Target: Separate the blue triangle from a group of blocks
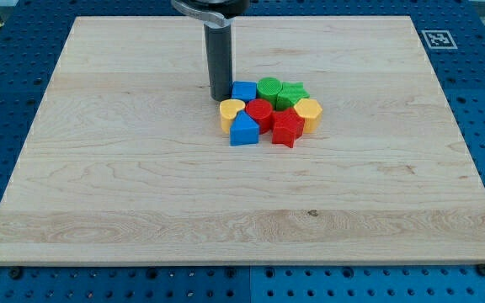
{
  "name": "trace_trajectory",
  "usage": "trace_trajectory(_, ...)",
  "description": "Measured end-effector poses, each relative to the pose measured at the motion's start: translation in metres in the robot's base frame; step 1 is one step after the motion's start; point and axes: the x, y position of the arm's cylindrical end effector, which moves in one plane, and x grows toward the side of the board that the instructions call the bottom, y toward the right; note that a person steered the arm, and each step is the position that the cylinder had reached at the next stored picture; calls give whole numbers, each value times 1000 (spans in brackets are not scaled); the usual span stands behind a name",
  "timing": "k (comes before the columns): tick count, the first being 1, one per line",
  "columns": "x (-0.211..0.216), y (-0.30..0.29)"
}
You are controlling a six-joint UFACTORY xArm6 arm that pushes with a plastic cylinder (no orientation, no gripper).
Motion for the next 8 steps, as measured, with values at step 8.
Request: trace_trajectory(8, 115, 164)
